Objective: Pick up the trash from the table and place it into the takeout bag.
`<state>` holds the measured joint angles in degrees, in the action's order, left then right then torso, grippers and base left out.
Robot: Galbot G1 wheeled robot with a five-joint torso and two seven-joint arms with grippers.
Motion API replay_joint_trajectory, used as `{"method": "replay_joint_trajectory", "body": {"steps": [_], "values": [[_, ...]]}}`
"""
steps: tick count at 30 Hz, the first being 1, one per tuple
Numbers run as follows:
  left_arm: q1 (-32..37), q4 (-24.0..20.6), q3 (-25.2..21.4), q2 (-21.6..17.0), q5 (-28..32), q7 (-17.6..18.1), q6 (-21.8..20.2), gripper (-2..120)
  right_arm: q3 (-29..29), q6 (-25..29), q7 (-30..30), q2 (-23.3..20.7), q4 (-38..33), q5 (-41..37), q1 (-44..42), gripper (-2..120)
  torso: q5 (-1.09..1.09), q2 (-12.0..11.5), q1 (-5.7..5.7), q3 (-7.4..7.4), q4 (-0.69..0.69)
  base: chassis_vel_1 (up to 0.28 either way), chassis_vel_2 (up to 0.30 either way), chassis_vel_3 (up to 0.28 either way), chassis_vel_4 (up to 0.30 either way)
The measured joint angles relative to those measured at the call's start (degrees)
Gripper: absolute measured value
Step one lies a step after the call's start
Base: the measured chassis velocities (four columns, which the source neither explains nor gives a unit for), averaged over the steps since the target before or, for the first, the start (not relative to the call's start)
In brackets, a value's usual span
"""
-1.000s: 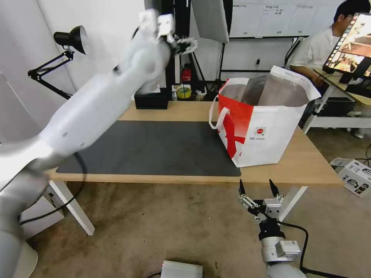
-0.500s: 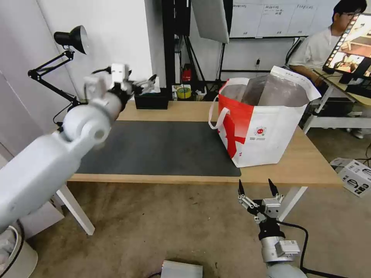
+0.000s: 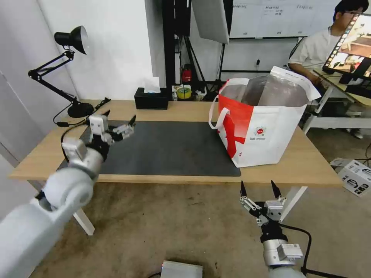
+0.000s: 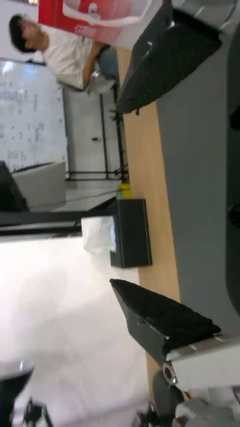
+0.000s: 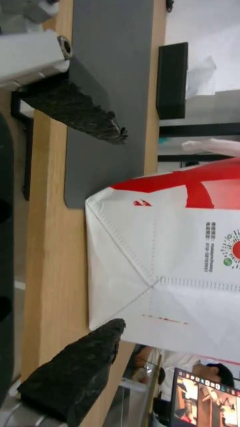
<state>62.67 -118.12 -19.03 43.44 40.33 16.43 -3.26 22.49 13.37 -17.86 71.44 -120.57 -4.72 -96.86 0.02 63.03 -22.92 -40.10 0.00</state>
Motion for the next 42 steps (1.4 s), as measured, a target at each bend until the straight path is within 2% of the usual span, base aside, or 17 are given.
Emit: {"method": "replay_joint_trajectory", "body": {"steps": [1,8,10,11,13,14,17,21,24,30,42], "values": [[2.6,-0.7,-1.2,1.3,-1.2,0.0,0.5,100,0.0,0.0,0.0,0.0,0.1,0.2,-0.1,97,0.00,0.0,0.00,0.00,0.01,0.000,0.000,0.000,0.000],[8.6,-1.6,-3.6,4.7,-5.5,-0.1,2.6,100,0.0,0.0,0.2,0.1,0.5,0.6,-0.3,98,0.00,0.0,0.01,0.00,-0.01,0.000,0.000,0.000,0.000],[15.4,-1.9,-5.8,8.9,-9.9,-0.8,5.3,100,-0.1,0.0,0.2,0.1,1.0,0.7,-0.4,100,-0.02,0.0,0.00,0.00,0.01,0.000,0.000,0.000,0.000],[15.4,-1.9,-5.8,8.9,-9.9,-0.8,5.3,100,-0.1,0.0,0.2,0.1,1.0,0.7,-0.4,100,-0.02,0.0,0.00,0.00,0.01,0.000,0.000,0.000,0.000],[19.1,-1.9,-7.0,11.9,-12.9,-1.3,7.2,100,-0.1,0.0,0.4,0.1,1.2,0.7,-0.5,100,-0.01,0.0,0.01,0.00,0.00,0.000,0.000,0.000,0.000],[19.1,-1.9,-7.0,11.9,-12.9,-1.3,7.2,100,-0.1,0.0,0.4,0.1,1.2,0.7,-0.5,100,-0.01,0.0,0.01,0.00,0.00,0.000,0.000,0.000,0.000],[23.9,-1.7,-8.1,16.2,-17.0,-2.7,9.8,100,0.0,0.1,1.2,0.1,1.6,1.1,-0.6,100,-0.01,0.0,0.01,0.00,0.00,0.000,0.000,0.000,0.000],[25.7,-1.1,-8.3,18.2,-19.2,-3.1,11.2,100,0.0,0.5,1.3,0.2,2.1,1.7,-0.6,100,0.00,0.0,0.00,0.00,0.01,0.000,0.000,0.000,0.000],[28.1,1.2,-8.1,21.2,-22.8,-3.6,14.1,100,0.0,0.9,1.3,0.3,3.1,2.3,-0.6,100,-0.02,0.0,0.00,-0.01,0.00,0.000,0.000,0.000,0.000],[29.4,3.3,-7.9,22.7,-24.7,-4.2,16.9,100,-0.1,1.1,1.2,0.5,3.7,3.2,-0.5,100,-0.01,0.0,0.00,-0.01,0.00,0.000,0.000,0.000,0.000],[29.8,4.9,-8.0,22.8,-25.4,-4.7,18.9,100,-0.4,0.5,0.3,1.2,4.3,5.1,-0.5,100,-0.01,0.0,0.00,-0.01,0.00,0.000,0.000,0.000,0.000]]}}
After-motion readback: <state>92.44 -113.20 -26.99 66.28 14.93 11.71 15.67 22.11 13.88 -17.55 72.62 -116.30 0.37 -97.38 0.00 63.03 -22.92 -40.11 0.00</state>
